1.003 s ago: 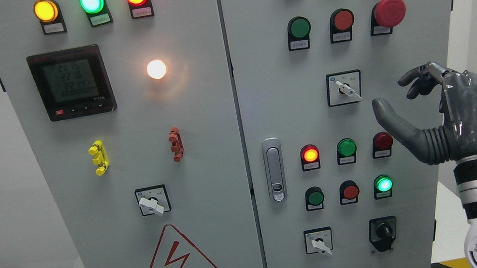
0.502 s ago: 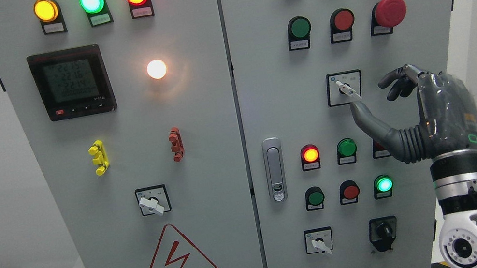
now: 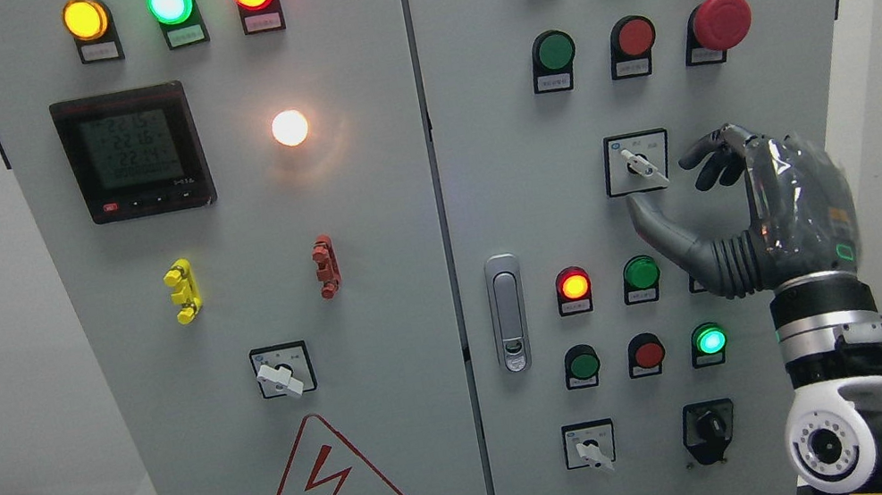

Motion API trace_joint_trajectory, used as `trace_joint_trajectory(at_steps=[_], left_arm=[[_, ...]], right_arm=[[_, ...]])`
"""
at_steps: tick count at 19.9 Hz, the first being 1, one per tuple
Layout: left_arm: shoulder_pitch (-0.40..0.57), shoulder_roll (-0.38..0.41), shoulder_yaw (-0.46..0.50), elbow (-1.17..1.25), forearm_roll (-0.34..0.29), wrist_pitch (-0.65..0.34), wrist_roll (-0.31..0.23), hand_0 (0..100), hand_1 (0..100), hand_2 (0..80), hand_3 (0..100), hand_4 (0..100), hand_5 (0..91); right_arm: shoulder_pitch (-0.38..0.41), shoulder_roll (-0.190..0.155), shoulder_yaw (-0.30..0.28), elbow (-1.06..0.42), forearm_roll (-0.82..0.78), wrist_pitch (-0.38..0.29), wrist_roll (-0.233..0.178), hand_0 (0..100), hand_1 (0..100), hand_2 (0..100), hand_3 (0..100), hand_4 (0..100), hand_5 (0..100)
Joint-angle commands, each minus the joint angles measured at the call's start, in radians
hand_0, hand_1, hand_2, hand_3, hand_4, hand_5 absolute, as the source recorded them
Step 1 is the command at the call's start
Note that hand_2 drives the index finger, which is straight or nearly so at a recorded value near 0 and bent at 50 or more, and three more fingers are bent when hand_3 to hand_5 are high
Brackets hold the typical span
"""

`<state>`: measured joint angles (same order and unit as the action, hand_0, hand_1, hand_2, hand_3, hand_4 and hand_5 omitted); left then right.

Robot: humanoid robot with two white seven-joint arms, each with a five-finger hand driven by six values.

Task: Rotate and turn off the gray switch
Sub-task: 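Move the right hand onto the white rotary switch and pinch its handle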

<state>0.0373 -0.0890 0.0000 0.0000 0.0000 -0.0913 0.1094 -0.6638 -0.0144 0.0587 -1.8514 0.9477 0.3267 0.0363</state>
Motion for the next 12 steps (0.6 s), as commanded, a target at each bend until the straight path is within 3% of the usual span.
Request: trace_joint_trajectory(at_steps=[1,12], left_arm=[[0.0,0.0,0.032,0.023,-0.008,0.001,0.001,12,39,0.0,0,0,0.0],[0.0,0.0,0.032,0.023,-0.008,0.001,0.0,12,39,0.0,0,0,0.0]], right_arm=[[-0.011,-0.01,0.01,0.027,0.006,0.002,0.0,5,38,47,68,69,83],[-0.028,-0.01,0.01,0.032,0.006,0.002,0.0,9,36,51,70,70,83]])
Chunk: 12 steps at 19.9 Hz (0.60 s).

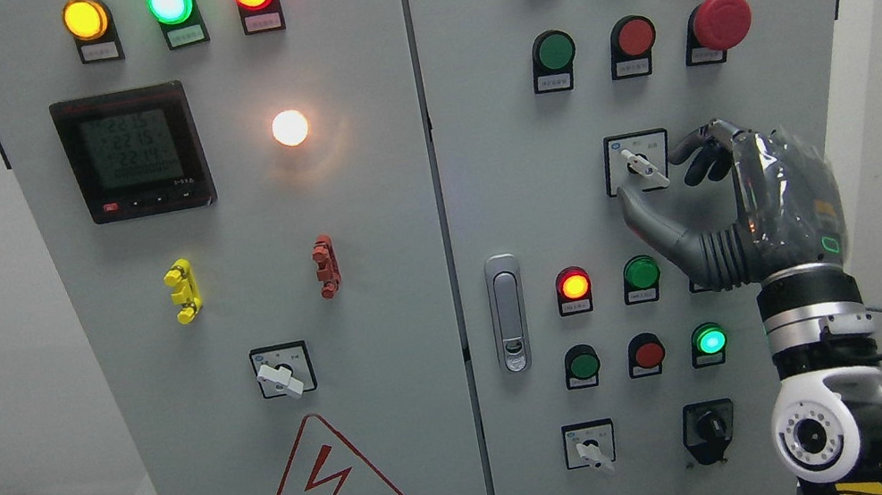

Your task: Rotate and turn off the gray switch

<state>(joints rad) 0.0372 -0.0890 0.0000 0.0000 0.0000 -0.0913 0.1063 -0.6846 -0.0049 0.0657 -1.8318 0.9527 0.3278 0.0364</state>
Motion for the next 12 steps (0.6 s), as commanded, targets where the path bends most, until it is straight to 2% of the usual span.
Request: trace_joint_trajectory(at_steps=[1,12], left_arm=[[0.0,0.0,0.032,0.023,-0.008,0.001,0.004,12,39,0.0,0,0,0.0],[0.0,0.0,0.032,0.023,-0.008,0.001,0.004,12,39,0.0,0,0,0.0]], right_arm=[[-0.007,-0.02,0.003,0.012,0.001,0.0,0.0,9,36,51,70,70,83],[-0.013,-0.02,0.003,0.02,0.005,0.002,0.0,9,37,53,71,71,85]])
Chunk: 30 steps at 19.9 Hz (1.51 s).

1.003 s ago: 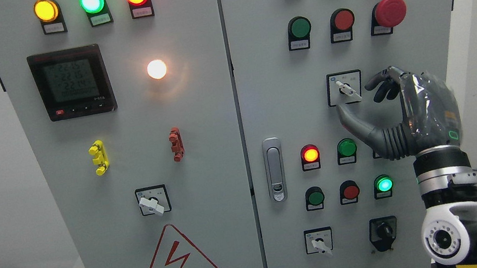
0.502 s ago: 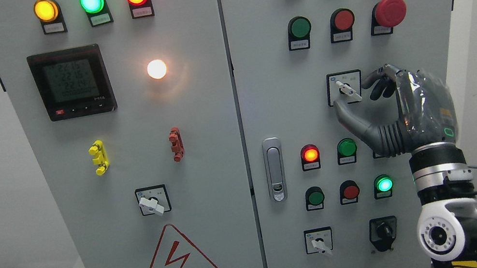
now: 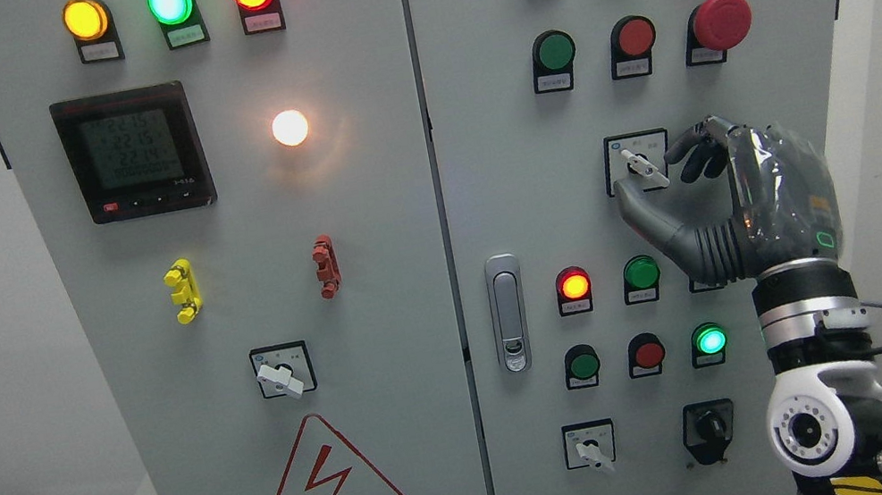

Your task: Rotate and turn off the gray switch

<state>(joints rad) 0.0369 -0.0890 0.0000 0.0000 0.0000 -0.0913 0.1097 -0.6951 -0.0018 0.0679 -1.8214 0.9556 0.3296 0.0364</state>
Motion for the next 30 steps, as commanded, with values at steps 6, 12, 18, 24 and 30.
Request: trace_joint_trajectory(at_steps=[6,12,18,24,30], left_arm=[[0.0,0.0,0.031,0.023,-0.008,0.001,-0.001,12,39,0.0,0,0,0.0],[0.0,0.0,0.032,0.023,-0.008,0.001,0.001,12,39,0.0,0,0,0.0],[0.0,0.0,0.032,0.023,-0.008,0.001,-0.001,12,39,0.0,0,0,0.0],[0.0,0.0,0.031,0.023,-0.008,0.001,-0.001,12,39,0.0,0,0,0.0],[0.0,0.0,0.032,0.023,-0.008,0.001,-0.001,12,39,0.0,0,0,0.0]], right_arm=[[-0.017,-0.023,0.001,0.021,0.0,0.0,0.0,9,37,54,72,72,86],[-0.023,-0.023,0.001,0.027,0.002,0.0,0.0,10,37,54,72,72,86],[-0.023,-0.023,0.003,0.028,0.002,0.006,0.002,17,37,55,72,72,86],[-0.024,-0.023,0.003,0.028,0.002,0.006,0.002,21,39,57,73,72,87],[-0.031,-0.023,0.003,0.033,0.009,0.011,0.002,21,40,57,74,72,87]])
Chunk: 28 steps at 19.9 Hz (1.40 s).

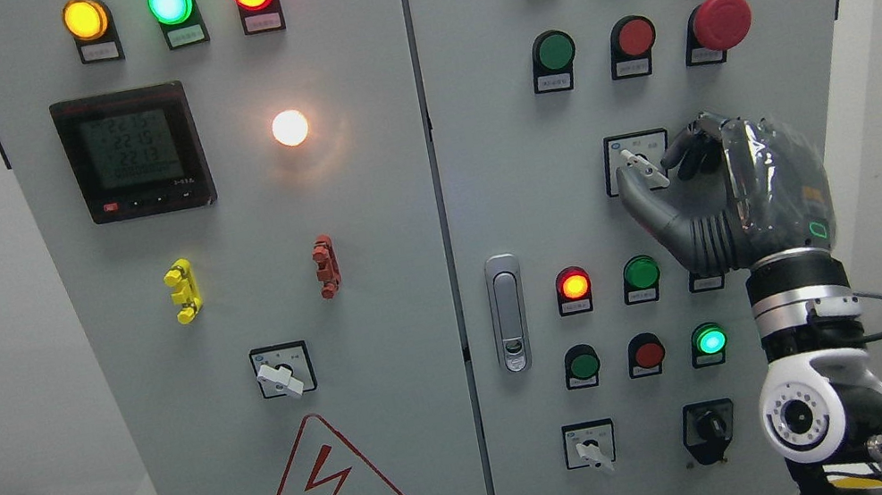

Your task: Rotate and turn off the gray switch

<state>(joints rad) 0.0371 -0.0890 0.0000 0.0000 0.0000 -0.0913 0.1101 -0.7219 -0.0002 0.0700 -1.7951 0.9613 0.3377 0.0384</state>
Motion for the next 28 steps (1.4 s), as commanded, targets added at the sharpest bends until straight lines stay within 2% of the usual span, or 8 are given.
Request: trace_joint_trajectory(at_steps=[1,13,28], left_arm=[[0.0,0.0,0.032,0.023,-0.008,0.001,-0.001,12,39,0.0,0,0,0.0],[0.0,0.0,0.032,0.023,-0.008,0.001,-0.001,12,39,0.0,0,0,0.0],[0.0,0.0,0.032,0.023,-0.008,0.001,-0.001,12,39,0.0,0,0,0.0]], right_arm=[[-0.004,-0.024,0.001,0.006,0.004,0.004,0.001,20,40,58,74,72,87],[-0.011,-0.024,0.019,0.01,0.011,0.006,0.0,20,45,60,76,73,88],[-0.011,-0.024,0.021,0.014,0.011,0.018,0.0,30,40,66,82,77,90]])
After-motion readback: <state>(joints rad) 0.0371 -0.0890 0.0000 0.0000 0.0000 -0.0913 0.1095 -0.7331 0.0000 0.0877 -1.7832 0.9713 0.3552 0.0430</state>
